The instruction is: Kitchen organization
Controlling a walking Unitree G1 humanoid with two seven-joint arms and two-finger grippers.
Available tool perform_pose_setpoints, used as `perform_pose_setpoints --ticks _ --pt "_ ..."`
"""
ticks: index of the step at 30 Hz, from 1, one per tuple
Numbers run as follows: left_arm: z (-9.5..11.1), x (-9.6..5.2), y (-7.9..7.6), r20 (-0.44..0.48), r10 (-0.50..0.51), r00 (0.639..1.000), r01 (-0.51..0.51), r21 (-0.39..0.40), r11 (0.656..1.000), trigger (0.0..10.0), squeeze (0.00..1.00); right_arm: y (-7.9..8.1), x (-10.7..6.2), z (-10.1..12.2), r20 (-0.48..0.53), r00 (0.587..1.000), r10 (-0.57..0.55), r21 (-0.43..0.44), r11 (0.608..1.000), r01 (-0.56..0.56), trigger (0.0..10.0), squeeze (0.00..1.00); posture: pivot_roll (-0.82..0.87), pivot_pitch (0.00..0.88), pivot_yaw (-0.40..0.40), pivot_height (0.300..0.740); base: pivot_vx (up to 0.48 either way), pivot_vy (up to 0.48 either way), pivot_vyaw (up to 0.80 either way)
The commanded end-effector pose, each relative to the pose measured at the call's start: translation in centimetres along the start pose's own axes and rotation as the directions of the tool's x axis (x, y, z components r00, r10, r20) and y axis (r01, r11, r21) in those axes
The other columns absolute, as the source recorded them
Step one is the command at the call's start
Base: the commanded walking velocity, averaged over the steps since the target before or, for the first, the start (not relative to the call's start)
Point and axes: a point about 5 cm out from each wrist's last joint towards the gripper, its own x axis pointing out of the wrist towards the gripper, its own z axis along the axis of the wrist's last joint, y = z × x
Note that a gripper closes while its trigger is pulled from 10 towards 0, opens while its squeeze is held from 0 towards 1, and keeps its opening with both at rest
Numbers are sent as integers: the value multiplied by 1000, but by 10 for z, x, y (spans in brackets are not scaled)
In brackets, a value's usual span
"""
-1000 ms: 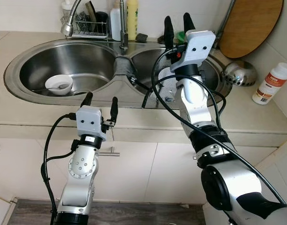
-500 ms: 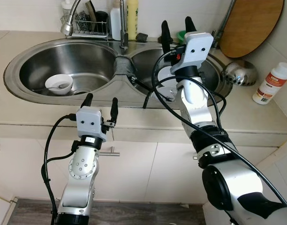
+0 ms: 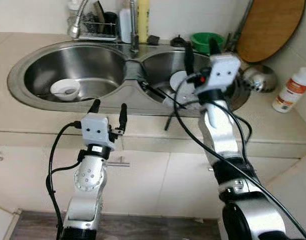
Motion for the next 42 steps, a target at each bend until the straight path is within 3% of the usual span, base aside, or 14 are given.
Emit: perform_pose_setpoints --ticks 1,15,20,23,28,42 --pt "4 1 2 16 -2 1000 2 1 1000 10000 0 8 1 9 33 999 31 5 1000 -31 10000 0 80 17 -54 740 0 480 0" --pt "5 2 3 20 -7 1000 7 11 1000 10000 0 12 -24 10 -22 996 88 -11 996 -88 10000 0 77 16 -57 740 0 480 0" --pt "4 1 2 21 -6 1000 6 10 1000 10000 0 6 -37 5 -69 987 145 -73 986 -150 10000 0 69 12 -68 740 0 466 0" --pt "4 1 2 21 5 1000 -6 25 1000 10000 0 1 -47 5 -74 982 173 -109 978 -180 10000 0 68 12 -71 740 0 0 0" --pt "3 0 2 20 12 1000 -13 29 1000 10000 0 -11 -56 7 -72 989 131 -147 979 -140 10000 0 64 10 -74 740 0 0 -175" --pt "2 -1 1 24 9 1000 -10 48 999 10000 0 -20 -67 17 -44 992 120 -214 969 -126 10000 0 54 0 -71 740 0 0 -800"
